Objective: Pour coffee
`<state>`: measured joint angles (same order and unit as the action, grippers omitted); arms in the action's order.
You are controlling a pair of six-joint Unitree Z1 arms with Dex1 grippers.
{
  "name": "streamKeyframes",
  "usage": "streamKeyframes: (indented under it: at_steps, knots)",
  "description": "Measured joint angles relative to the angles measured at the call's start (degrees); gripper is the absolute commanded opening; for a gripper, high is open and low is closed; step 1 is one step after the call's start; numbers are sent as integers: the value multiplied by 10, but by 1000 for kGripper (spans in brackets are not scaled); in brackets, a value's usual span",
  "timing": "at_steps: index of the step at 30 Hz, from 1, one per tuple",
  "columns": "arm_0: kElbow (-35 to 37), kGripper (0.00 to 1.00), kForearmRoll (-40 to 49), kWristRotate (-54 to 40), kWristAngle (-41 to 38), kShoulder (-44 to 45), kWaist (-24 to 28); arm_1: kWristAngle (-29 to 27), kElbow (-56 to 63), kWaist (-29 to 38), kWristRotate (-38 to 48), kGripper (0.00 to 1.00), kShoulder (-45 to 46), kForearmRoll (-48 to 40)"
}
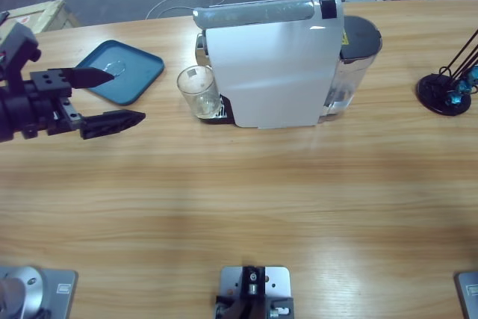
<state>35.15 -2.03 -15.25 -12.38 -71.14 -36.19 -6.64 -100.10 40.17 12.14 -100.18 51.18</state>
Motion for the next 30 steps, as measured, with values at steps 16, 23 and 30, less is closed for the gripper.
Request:
streamKeyframes:
  at_steps: [16,23,30]
  knots:
    - [-1,987,0,0,0,0,0,0,0,0,0,1000,0,1]
    - [-1,987,0,0,-8,0,0,0,0,0,0,1000,0,4]
    - [-1,987,0,0,-16,0,0,-2,-4,4,0,1000,1,9]
